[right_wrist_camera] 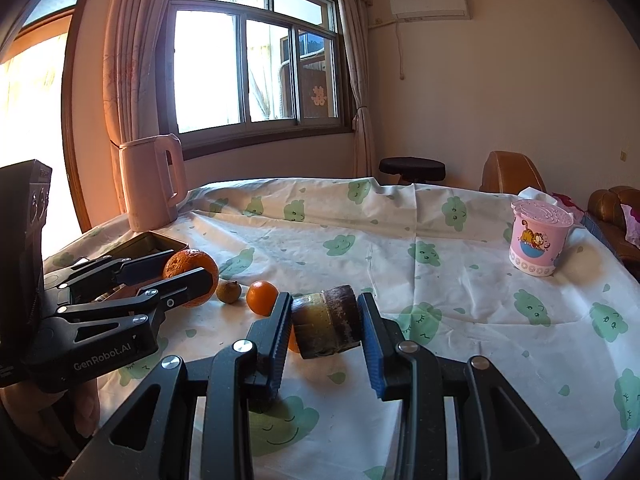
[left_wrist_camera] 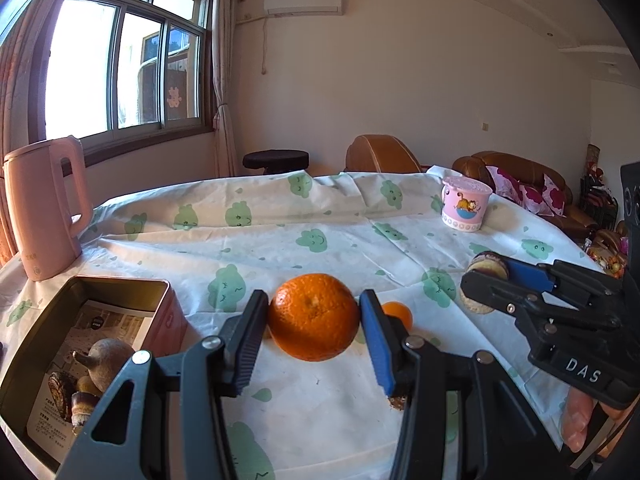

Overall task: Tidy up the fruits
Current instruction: 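Lift the cylinder and orange and carry both toward the tin box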

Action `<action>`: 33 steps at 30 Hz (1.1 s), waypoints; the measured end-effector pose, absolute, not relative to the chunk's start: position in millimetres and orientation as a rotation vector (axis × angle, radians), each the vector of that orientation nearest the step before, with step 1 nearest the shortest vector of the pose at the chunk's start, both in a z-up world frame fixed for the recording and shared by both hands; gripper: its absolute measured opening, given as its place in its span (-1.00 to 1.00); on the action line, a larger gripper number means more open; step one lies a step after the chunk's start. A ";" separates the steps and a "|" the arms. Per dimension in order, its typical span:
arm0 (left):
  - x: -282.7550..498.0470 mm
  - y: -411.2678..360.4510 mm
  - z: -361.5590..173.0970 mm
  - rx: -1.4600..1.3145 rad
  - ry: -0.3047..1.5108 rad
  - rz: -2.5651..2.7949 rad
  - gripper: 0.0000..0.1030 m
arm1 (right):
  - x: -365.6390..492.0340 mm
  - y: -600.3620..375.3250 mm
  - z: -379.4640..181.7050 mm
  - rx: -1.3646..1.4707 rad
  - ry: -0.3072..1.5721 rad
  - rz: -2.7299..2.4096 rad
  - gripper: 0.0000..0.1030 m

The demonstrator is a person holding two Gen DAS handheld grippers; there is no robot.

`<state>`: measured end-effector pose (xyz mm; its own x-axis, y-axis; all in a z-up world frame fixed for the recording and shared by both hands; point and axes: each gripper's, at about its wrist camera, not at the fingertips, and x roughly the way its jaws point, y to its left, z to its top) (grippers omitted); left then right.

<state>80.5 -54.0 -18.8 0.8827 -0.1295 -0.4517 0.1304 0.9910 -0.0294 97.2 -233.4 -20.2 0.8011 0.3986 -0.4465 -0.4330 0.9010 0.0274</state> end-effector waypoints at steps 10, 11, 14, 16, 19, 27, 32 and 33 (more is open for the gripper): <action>75.7 -54.8 -16.2 0.009 0.440 -0.128 -0.05 | 89.7 -234.9 -17.1 -0.080 0.418 0.445 -0.32; 75.2 -54.8 -16.0 0.009 0.438 -0.127 -0.05 | 89.3 -235.0 -16.7 -0.081 0.415 0.445 -0.32; 73.7 -54.4 -15.2 0.009 0.429 -0.123 -0.05 | 87.3 -234.9 -15.8 -0.079 0.404 0.444 -0.32; 72.3 -54.7 -15.1 0.011 0.423 -0.119 -0.05 | 86.4 -236.0 -15.2 -0.079 0.396 0.443 -0.32; 69.3 -55.2 -13.8 0.017 0.405 -0.105 -0.05 | 83.4 -236.6 -14.0 -0.080 0.379 0.440 -0.32; 60.7 -51.4 -11.1 0.011 0.370 -0.072 -0.05 | 74.9 -233.8 -11.1 -0.099 0.335 0.436 -0.32; 51.1 -46.4 -9.1 0.021 0.368 -0.067 -0.05 | 71.4 -231.1 -9.6 -0.117 0.340 0.453 -0.32; 49.5 -45.5 -8.0 0.025 0.367 -0.065 -0.05 | 70.4 -230.2 -7.8 -0.119 0.340 0.457 -0.32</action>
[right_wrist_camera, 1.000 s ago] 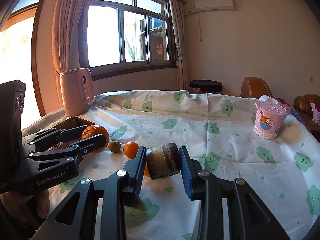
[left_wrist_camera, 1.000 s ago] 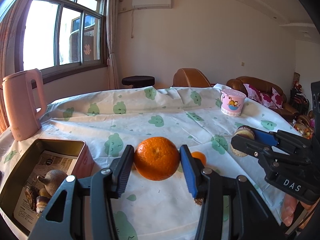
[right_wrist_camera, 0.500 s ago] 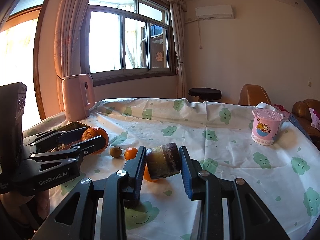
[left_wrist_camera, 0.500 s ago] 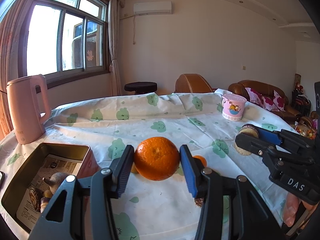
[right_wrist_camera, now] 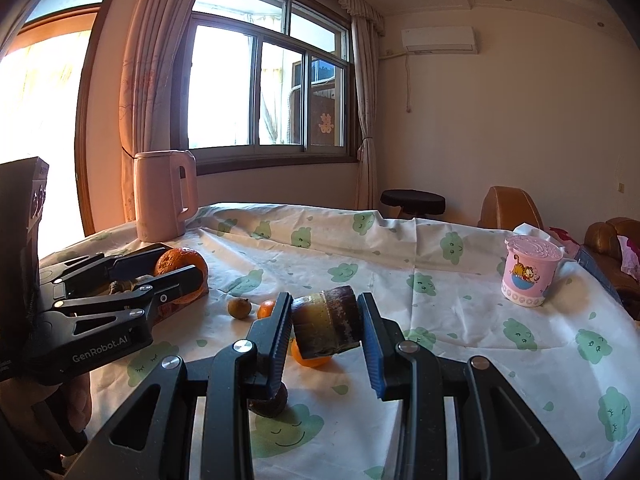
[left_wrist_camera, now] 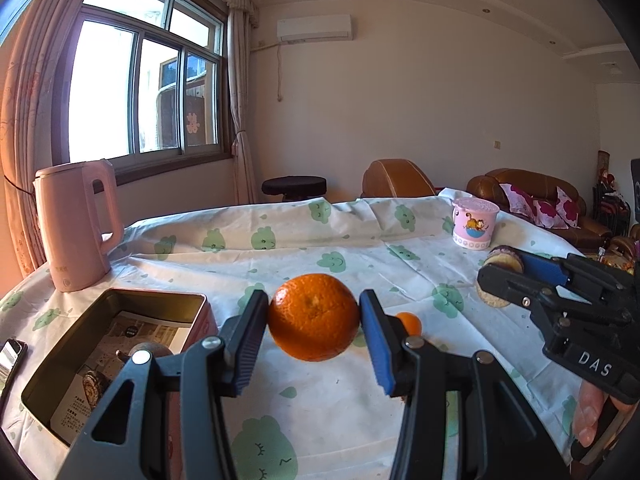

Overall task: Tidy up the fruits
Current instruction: 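Lift the cylinder and orange and carry both toward the tin box, then lower the cylinder with the right tool while the left lowers the orange into the tin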

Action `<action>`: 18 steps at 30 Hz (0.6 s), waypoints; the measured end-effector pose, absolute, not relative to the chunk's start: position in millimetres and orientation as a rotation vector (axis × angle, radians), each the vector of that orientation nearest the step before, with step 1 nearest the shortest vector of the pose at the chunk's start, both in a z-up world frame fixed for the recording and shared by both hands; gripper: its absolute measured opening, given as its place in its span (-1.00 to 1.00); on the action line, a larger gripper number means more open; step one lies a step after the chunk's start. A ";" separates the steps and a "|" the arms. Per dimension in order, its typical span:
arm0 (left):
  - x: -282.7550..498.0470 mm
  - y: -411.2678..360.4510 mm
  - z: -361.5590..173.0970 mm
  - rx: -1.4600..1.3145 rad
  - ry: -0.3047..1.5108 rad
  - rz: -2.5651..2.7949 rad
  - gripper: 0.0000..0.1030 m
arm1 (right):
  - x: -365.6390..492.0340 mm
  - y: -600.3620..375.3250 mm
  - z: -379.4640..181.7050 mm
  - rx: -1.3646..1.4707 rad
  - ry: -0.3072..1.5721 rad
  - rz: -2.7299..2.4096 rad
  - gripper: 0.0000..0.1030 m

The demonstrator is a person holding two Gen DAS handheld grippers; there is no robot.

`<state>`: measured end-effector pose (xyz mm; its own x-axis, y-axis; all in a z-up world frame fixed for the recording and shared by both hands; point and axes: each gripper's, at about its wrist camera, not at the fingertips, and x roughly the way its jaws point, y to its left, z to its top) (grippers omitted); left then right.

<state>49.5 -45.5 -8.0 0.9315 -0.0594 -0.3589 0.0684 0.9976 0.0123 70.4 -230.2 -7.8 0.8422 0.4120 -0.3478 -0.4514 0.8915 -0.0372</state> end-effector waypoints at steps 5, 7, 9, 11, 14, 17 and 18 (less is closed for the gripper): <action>39.2 -29.5 1.8 0.024 0.348 -0.036 -0.05 | 63.8 -224.7 17.0 -0.098 0.320 0.509 -0.32; 37.1 -20.3 6.3 0.022 0.344 -0.018 -0.05 | 60.9 -216.7 29.6 -0.106 0.308 0.532 -0.32; 34.8 -11.0 10.3 0.022 0.343 0.000 -0.05 | 59.0 -208.8 41.5 -0.114 0.293 0.559 -0.32; 33.4 -1.0 13.4 0.022 0.343 0.020 -0.05 | 58.2 -199.2 52.1 -0.122 0.284 0.585 -0.32; 30.8 14.3 17.2 0.021 0.345 0.049 -0.05 | 57.9 -183.4 63.9 -0.129 0.271 0.623 -0.32; 29.8 30.5 19.8 0.020 0.352 0.079 -0.05 | 58.6 -165.7 70.3 -0.138 0.266 0.660 -0.32; 29.2 36.4 20.5 0.018 0.352 0.092 -0.05 | 58.9 -159.4 71.5 -0.143 0.265 0.672 -0.32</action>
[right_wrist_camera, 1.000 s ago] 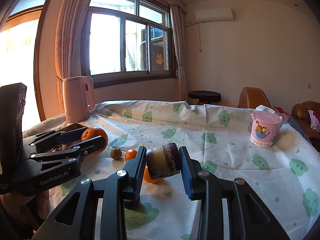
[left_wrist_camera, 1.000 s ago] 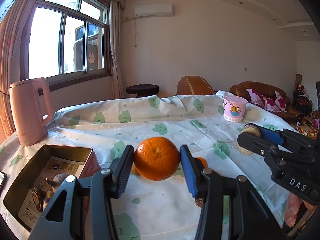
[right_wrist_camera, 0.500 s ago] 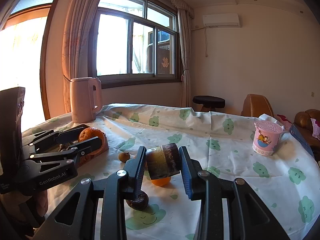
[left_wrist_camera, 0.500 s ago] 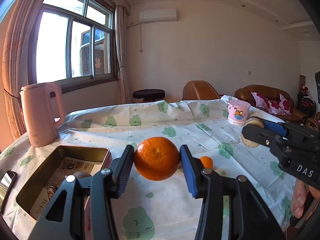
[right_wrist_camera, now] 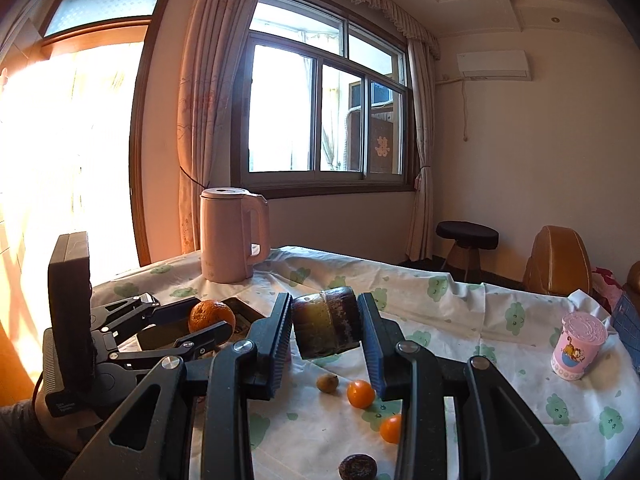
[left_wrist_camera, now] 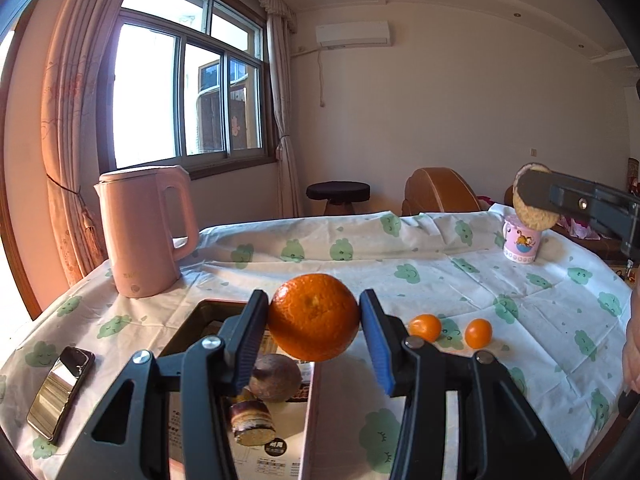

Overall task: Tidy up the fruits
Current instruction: 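Lower the cylinder with the right tool while the left lowers the orange into the tin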

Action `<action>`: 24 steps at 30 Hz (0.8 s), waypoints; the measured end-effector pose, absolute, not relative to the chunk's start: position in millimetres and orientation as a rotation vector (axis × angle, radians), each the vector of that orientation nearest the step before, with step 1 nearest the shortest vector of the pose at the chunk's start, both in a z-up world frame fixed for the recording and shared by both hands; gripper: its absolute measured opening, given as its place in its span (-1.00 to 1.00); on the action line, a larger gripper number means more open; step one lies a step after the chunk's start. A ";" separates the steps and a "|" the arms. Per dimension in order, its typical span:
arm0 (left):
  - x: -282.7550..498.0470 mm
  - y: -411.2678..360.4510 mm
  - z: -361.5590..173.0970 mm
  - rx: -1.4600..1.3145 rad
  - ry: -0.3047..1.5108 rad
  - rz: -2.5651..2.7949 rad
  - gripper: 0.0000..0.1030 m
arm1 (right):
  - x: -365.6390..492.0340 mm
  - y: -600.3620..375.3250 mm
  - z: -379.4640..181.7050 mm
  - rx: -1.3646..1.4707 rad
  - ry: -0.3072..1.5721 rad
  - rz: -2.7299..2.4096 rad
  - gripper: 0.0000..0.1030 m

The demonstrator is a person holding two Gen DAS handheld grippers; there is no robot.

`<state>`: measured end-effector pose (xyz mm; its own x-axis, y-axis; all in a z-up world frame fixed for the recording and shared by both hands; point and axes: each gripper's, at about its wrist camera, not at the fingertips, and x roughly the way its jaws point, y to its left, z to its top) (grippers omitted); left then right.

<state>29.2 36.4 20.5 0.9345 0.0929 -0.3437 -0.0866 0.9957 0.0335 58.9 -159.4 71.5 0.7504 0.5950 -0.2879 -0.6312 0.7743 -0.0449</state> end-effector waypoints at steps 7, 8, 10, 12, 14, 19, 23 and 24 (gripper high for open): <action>28.2 83.2 20.7 -0.002 0.371 0.183 -0.05 | 62.3 -118.8 72.6 -0.188 0.268 0.738 -0.32; 28.2 88.7 19.9 -0.007 0.377 0.197 -0.05 | 63.1 -113.9 72.6 -0.193 0.269 0.745 -0.32; 28.3 99.2 17.8 -0.012 0.388 0.218 -0.05 | 64.8 -103.9 72.1 -0.200 0.274 0.760 -0.32; 27.3 106.8 14.7 -0.013 0.397 0.234 -0.05 | 67.7 -94.3 69.9 -0.208 0.281 0.772 -0.32; 27.0 113.3 10.7 -0.015 0.408 0.246 -0.05 | 70.3 -84.2 65.5 -0.215 0.293 0.786 -0.32; 27.7 124.4 0.0 -0.019 0.440 0.261 -0.05 | 74.8 -60.7 48.2 -0.235 0.332 0.819 -0.32; 27.0 128.6 -6.3 -0.024 0.458 0.268 -0.05 | 78.1 -46.5 34.2 -0.243 0.366 0.839 -0.32; 26.6 129.2 -7.5 -0.025 0.462 0.269 -0.05 | 79.2 -43.3 30.8 -0.242 0.374 0.844 -0.32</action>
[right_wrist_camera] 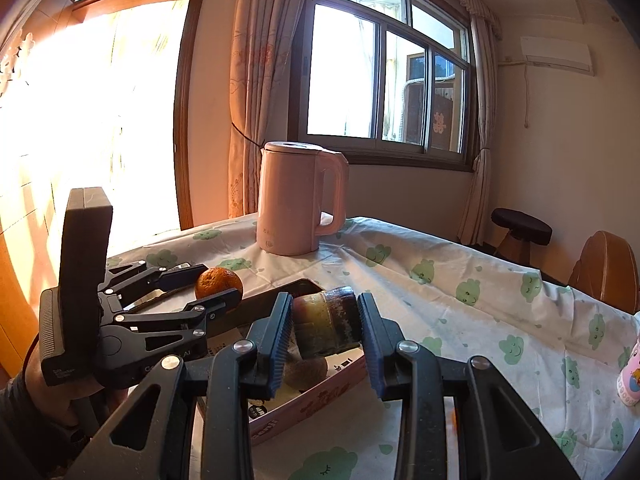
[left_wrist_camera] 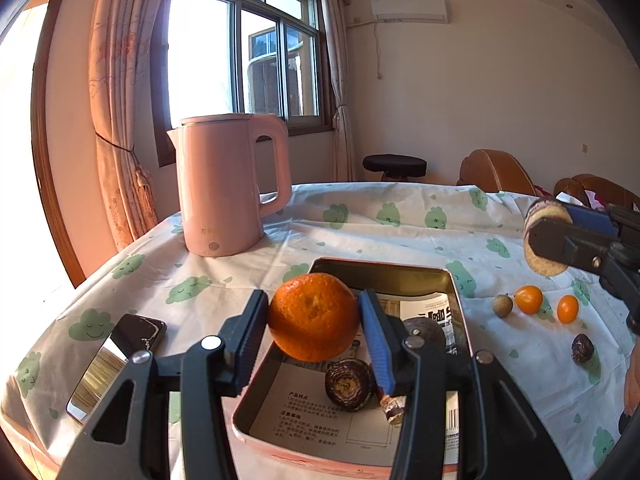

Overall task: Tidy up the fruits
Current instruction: 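Lower the cylinder with the right tool while the left lowers the orange into the tin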

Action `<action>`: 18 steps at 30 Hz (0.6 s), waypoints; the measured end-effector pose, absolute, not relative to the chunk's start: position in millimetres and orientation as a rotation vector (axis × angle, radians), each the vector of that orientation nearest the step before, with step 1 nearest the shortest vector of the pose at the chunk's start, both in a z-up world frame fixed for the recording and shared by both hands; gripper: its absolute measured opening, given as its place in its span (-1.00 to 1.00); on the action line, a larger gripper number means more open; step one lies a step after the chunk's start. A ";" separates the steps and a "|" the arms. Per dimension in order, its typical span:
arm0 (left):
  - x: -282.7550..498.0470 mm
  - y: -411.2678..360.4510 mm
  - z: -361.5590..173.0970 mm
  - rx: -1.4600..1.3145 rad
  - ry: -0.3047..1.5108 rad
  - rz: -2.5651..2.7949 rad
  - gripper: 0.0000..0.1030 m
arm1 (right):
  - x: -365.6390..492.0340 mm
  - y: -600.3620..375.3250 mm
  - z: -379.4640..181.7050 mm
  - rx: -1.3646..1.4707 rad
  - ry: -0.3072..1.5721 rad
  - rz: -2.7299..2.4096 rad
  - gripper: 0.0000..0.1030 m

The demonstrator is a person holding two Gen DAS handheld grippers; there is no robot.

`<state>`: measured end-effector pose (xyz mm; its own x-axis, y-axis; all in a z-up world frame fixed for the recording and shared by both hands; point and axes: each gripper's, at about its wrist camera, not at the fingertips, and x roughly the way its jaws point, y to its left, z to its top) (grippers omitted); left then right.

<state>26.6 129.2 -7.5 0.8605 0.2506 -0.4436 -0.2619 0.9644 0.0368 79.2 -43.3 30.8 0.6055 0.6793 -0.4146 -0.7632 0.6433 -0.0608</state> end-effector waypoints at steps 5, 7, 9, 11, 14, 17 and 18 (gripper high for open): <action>25.9 132.0 -12.5 -0.026 0.480 0.273 -0.05 | 79.7 -29.6 16.4 -0.247 0.408 0.862 -0.32; 26.6 133.9 -14.5 -0.027 0.487 0.278 -0.05 | 77.4 -25.5 11.3 -0.255 0.418 0.869 -0.32; 28.9 136.1 -16.6 -0.028 0.499 0.284 -0.05 | 77.0 -20.2 5.9 -0.265 0.430 0.877 -0.32; 30.3 138.5 -18.9 -0.035 0.510 0.285 -0.05 | 76.3 -16.3 0.8 -0.272 0.443 0.882 -0.32; 29.9 138.6 -21.5 -0.032 0.517 0.283 -0.05 | 75.3 -12.1 -6.1 -0.276 0.459 0.889 -0.32; 29.7 138.0 -23.4 -0.030 0.526 0.281 -0.05 | 74.5 -8.4 -12.0 -0.283 0.470 0.893 -0.32; 29.8 138.3 -24.1 -0.029 0.529 0.283 -0.05 | 74.4 -7.0 -14.0 -0.286 0.474 0.894 -0.32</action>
